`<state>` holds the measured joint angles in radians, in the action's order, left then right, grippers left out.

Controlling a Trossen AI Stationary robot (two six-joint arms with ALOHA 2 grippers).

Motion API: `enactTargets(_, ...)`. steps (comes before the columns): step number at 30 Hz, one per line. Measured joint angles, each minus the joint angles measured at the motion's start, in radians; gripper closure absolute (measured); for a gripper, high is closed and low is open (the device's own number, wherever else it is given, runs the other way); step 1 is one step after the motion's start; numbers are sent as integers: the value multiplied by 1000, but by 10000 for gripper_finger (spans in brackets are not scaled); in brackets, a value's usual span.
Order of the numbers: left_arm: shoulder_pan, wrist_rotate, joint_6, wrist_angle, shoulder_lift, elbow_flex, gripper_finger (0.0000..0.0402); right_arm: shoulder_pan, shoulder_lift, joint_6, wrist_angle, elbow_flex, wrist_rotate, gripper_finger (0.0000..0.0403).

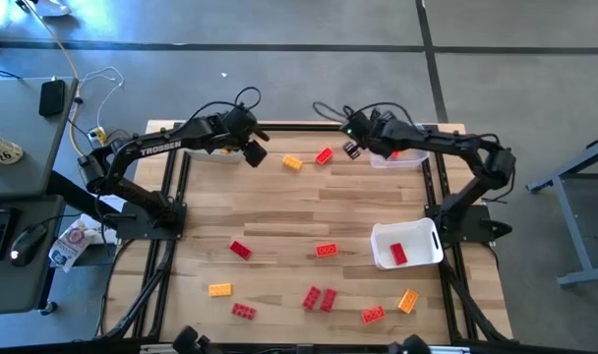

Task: Sort & place blocks by color
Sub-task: Put the orange block into the transparent bin

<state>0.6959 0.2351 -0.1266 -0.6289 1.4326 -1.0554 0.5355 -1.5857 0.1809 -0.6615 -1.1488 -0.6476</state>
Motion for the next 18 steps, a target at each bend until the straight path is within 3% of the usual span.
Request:
enactTargets(3, -19, -36, 1, -1, 0, 0, 190, 53, 19, 19, -46, 0, 10, 294)
enactTargets(7, -52, -94, 52, -2, 0, 0, 190, 128, 15, 46, -125, 3, 110, 294)
enactTargets(12, -106, -148, 114, -4, 0, 0, 190, 181, 13, 40, -149, 39, 152, 294)
enactTargets(18, -170, -193, 190, -37, 0, 0, 190, 244, 13, 46, -151, 78, 285, 294)
